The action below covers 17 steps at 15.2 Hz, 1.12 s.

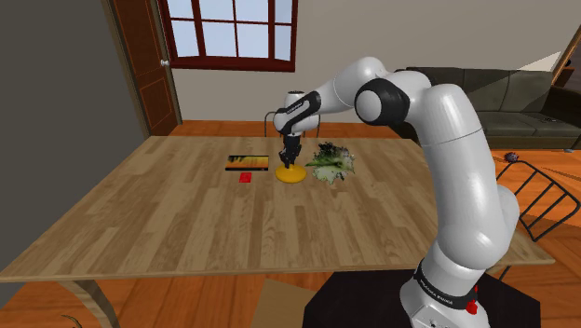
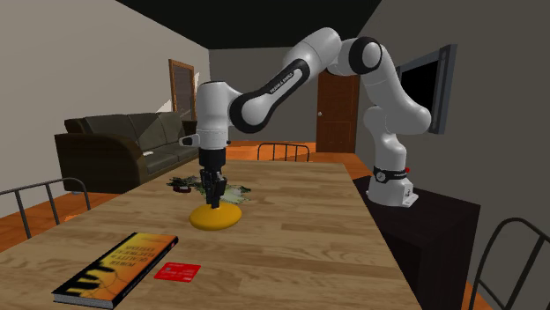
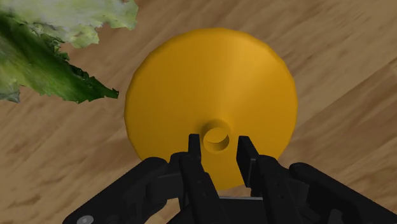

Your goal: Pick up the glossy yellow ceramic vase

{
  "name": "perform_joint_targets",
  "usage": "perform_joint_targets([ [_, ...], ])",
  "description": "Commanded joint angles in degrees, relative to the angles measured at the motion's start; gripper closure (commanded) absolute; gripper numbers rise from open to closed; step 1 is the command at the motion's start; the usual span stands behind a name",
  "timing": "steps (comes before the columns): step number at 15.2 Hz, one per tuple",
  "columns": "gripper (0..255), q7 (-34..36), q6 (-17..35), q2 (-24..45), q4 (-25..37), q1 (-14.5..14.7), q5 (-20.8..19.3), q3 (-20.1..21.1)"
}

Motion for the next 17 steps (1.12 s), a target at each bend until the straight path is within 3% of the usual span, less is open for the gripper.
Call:
perform_joint_targets([
  [1,255,0.1,-0.5,-0.3,0.1,0.1,-0.1,0.0],
  [17,255,0.8,-8.6,-5.6,2.9,0.4,-1.2,-0.7],
])
